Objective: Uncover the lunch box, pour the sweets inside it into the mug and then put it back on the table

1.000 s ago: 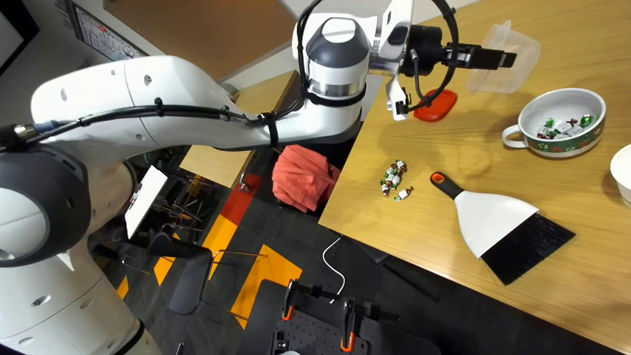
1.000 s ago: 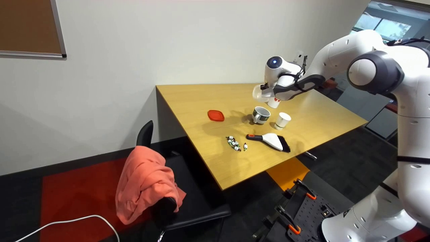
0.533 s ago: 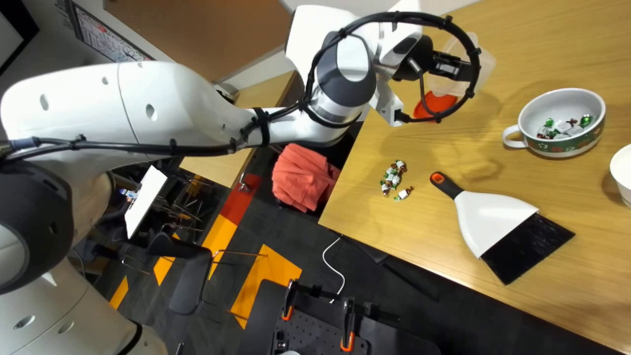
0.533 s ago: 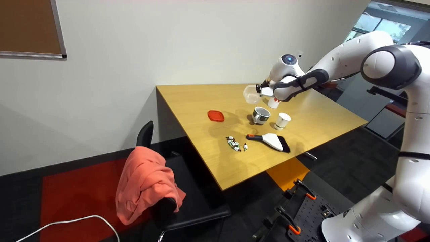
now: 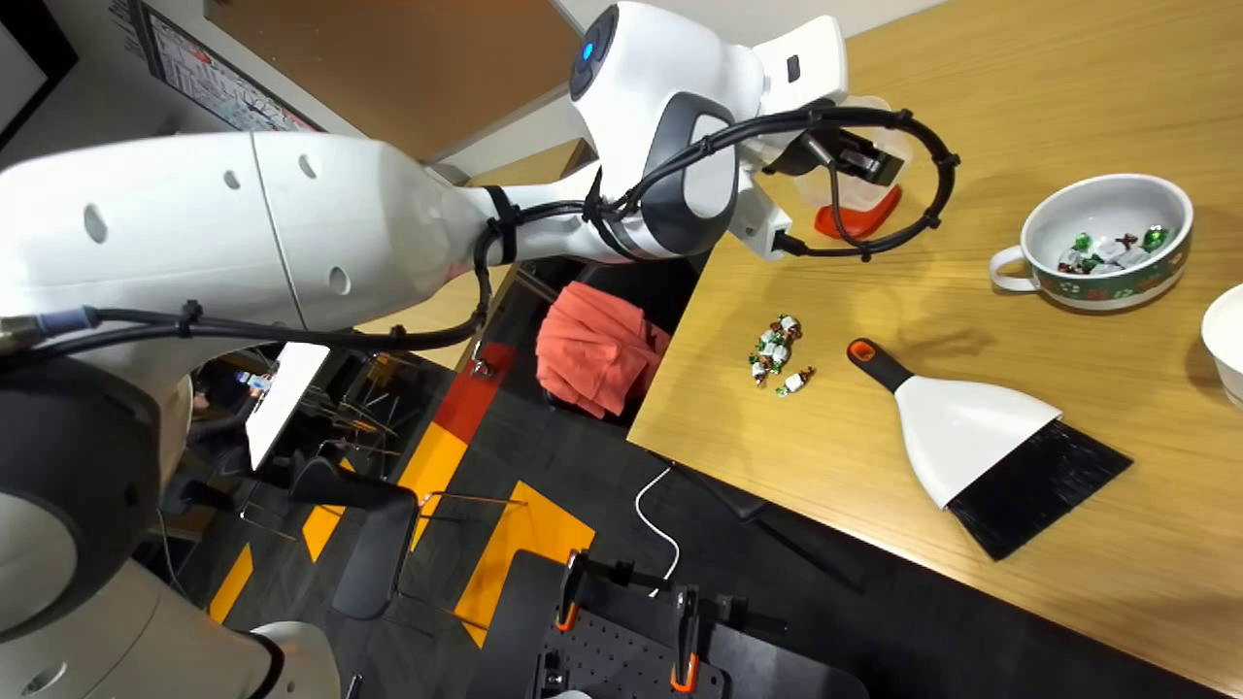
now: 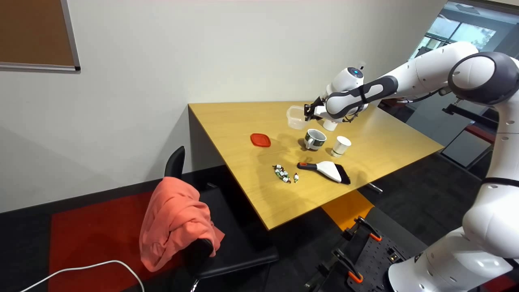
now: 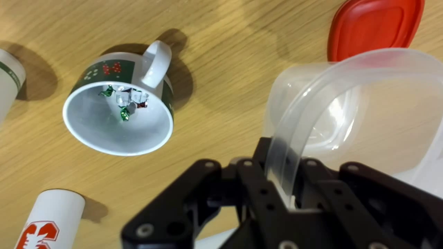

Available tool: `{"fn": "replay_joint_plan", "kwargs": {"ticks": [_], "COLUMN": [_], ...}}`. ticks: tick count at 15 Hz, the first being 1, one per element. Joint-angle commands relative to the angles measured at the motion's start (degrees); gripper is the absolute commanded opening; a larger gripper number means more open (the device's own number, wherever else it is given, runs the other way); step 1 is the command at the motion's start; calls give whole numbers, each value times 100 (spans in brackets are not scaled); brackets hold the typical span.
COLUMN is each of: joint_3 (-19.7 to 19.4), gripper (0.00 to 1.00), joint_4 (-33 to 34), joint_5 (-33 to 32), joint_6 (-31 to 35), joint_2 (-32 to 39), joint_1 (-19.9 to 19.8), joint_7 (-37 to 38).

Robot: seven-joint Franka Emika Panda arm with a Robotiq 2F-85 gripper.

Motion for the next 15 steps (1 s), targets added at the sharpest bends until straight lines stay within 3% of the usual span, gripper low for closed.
{"fn": "replay_joint_plan", "kwargs": {"ticks": [1, 2, 7, 15], "joint_3": [-587, -558, -1136, -1225], "gripper": [10, 2, 2, 2], "joint_4": [-33, 36, 570, 1690], "joint_5": [860, 920, 1973, 2809], "joint_6": [69, 24, -330, -1105], "joint_2": [-22, 37, 560, 1436], "joint_1": [589, 566, 1115, 1151], "joint_7": [-614, -594, -854, -734]}}
